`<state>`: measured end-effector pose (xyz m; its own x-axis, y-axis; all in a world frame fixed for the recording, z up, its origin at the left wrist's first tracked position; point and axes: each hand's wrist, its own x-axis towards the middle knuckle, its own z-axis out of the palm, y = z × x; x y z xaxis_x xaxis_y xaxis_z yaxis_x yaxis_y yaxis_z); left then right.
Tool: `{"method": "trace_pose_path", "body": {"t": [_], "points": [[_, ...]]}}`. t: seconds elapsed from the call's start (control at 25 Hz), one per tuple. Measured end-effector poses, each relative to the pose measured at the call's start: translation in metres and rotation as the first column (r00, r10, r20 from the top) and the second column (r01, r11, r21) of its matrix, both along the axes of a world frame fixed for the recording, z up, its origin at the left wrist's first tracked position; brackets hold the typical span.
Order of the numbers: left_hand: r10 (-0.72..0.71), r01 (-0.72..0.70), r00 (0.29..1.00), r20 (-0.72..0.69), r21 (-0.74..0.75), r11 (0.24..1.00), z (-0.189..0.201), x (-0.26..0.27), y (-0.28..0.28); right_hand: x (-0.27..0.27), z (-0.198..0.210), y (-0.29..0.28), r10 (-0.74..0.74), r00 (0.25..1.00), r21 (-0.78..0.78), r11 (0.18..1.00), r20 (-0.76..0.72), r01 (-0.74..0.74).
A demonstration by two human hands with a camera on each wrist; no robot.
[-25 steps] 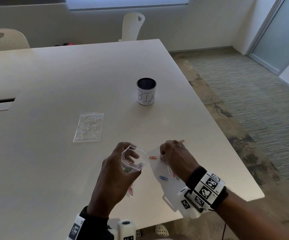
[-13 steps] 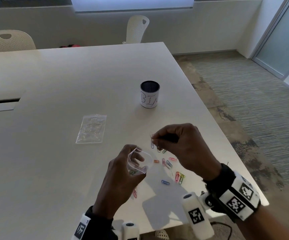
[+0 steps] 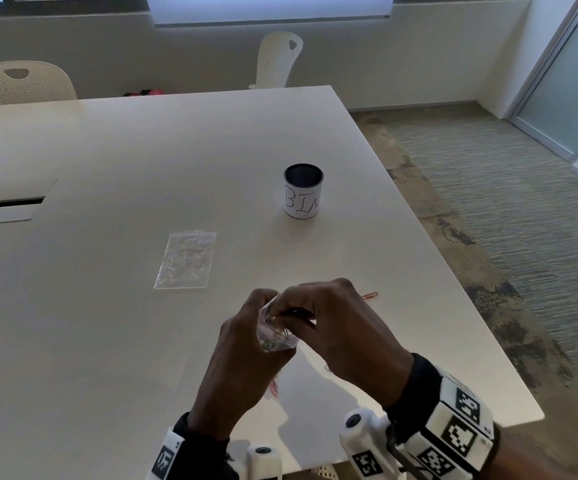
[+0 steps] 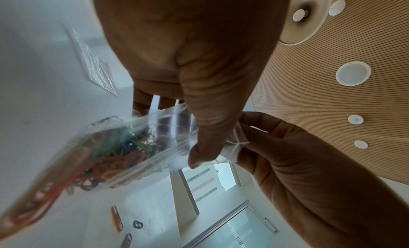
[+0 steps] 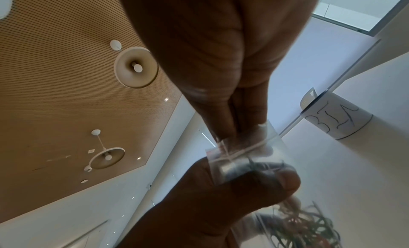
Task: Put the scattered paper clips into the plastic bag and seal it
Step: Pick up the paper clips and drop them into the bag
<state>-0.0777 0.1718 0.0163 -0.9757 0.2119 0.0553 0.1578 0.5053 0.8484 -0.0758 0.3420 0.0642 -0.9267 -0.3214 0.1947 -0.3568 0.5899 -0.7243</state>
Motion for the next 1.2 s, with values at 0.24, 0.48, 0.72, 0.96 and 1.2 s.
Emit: {"method": "trace_pose_path", "body": {"t": [0.24, 0.48, 0.72, 0.96, 1.2], "points": [[-0.019, 0.019, 1.0, -0.006, 0.0, 1.0, 0.002, -0.002, 0.002, -0.003, 0.006, 0.004, 0.04, 0.999, 0.021, 0.999, -0.026, -0.04], [-0.011, 0.012, 1.0, -0.016, 0.043, 0.999, 0.0, -0.005, 0.002, -0.033, 0.006, 0.058, -0.239, 0.971, -0.105, 0.965, 0.005, 0.239], [-0.004, 0.006, 1.0, -0.026, 0.045, 0.999, -0.003, -0.006, 0.001, -0.06, -0.065, 0.116, -0.426, 0.89, 0.537, 0.795, 0.161, 0.283], [0.015, -0.013, 0.999, -0.031, 0.05, 0.999, -0.002, -0.009, 0.002, -0.042, -0.084, 0.059, -0.264, 0.959, 0.566, 0.809, 0.106, 0.16], [0.013, -0.012, 0.999, -0.038, 0.042, 0.999, 0.001, -0.01, 0.003, -0.031, -0.097, 0.015, -0.123, 0.987, 0.534, 0.844, 0.104, 0.049]]}}
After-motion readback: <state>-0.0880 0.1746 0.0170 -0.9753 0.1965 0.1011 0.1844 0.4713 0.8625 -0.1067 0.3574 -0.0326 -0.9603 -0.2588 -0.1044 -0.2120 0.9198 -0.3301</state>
